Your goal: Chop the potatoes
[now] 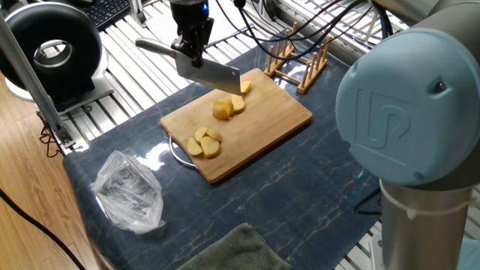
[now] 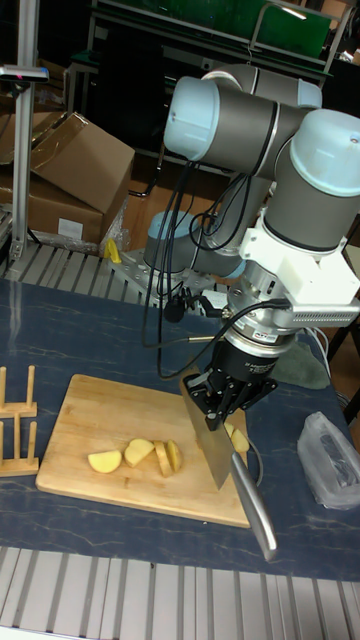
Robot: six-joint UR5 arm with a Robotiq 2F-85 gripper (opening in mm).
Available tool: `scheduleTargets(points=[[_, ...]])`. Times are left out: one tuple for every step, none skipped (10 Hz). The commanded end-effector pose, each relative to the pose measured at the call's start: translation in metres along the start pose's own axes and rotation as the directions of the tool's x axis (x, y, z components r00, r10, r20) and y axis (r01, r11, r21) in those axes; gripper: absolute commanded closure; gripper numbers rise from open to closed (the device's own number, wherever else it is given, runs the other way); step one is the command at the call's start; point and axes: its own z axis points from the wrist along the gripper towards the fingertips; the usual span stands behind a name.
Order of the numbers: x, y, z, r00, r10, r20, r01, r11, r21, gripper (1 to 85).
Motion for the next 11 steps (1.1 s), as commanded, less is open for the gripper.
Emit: scheduleTargets(points=[[-0.002,-0.016,-0.004,1.0,-0.022,0.004,0.022,1.0,0.003,84.7],[-0.002,-0.021,-0.006,0.999,-0.036,0.007,0.036,0.999,-0.008,84.7],[-0.001,-0.024,-0.007,0.999,-0.044,0.006,0.044,0.999,-0.011,84.7],[0.0,-0.027,-0.007,0.999,-0.05,0.004,0.05,0.999,-0.006,84.7],[0.0,-0.029,-0.005,0.998,-0.056,0.006,0.056,0.998,-0.003,84.7],[-0.001,-0.032,-0.003,0.998,-0.064,0.012,0.064,0.998,-0.004,84.7],[-0.001,-0.036,-0.001,0.998,-0.067,0.015,0.067,0.998,-0.001,84.7],[0.0,-0.042,0.001,0.997,-0.077,0.022,0.077,0.997,0.001,84.7],[0.0,-0.046,0.003,0.996,-0.085,0.029,0.085,0.996,-0.001,84.7],[0.0,-0.049,0.004,0.995,-0.09,0.031,0.09,0.996,0.002,84.7],[-0.002,-0.05,0.005,0.995,-0.09,0.036,0.09,0.996,0.002,84.7]])
